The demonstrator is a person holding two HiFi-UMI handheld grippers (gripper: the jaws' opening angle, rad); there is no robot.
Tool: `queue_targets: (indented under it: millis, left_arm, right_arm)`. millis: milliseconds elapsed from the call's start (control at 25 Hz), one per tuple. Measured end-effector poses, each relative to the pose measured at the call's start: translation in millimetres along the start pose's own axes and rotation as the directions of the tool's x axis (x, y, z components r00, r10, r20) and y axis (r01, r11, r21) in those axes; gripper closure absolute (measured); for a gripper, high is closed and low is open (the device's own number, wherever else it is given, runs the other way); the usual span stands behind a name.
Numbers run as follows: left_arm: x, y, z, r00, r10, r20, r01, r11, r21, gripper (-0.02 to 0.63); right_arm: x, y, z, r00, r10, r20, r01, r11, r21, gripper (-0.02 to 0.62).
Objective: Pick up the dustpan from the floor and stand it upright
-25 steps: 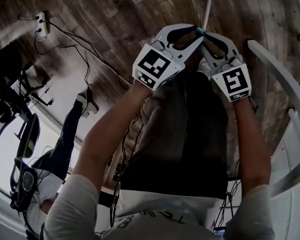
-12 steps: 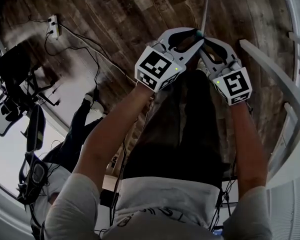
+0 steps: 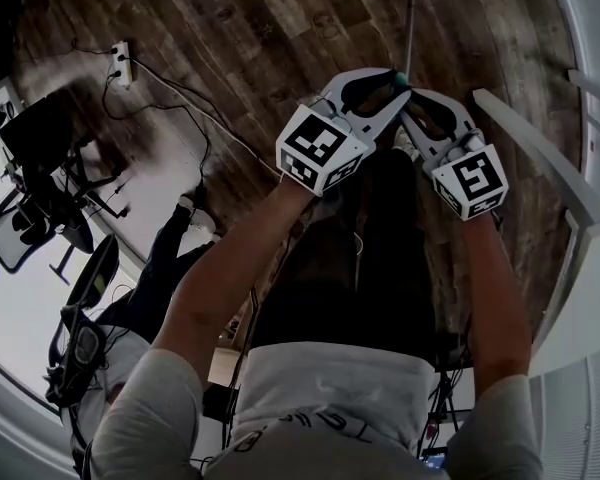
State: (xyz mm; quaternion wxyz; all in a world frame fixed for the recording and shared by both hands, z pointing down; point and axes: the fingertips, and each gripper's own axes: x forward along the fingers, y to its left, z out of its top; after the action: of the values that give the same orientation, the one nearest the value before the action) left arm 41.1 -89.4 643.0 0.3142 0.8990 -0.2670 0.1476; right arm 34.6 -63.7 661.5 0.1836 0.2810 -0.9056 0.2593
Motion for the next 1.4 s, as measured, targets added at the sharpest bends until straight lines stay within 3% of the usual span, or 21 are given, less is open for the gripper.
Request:
queue_targets:
  millis: [640, 1400]
  left_arm:
    - [-6.6, -8.7, 58.5, 0.998, -0.016, 0.062, 0.017, 1.000, -0.023, 0.508]
    - [-21.4, -24.8, 116.3, 0.994, -0.003, 0.109, 0.015, 0.994, -0.110, 0.503]
  right_arm:
    - [-19.4, -1.1, 58.7, 0.998, 0.032, 0.056, -0.034, 0.999, 0.042, 0.518]
    - [-46.5, 11.9, 117.8, 0.991, 0.059, 0.118, -0.075, 0.987, 0.144, 0.503]
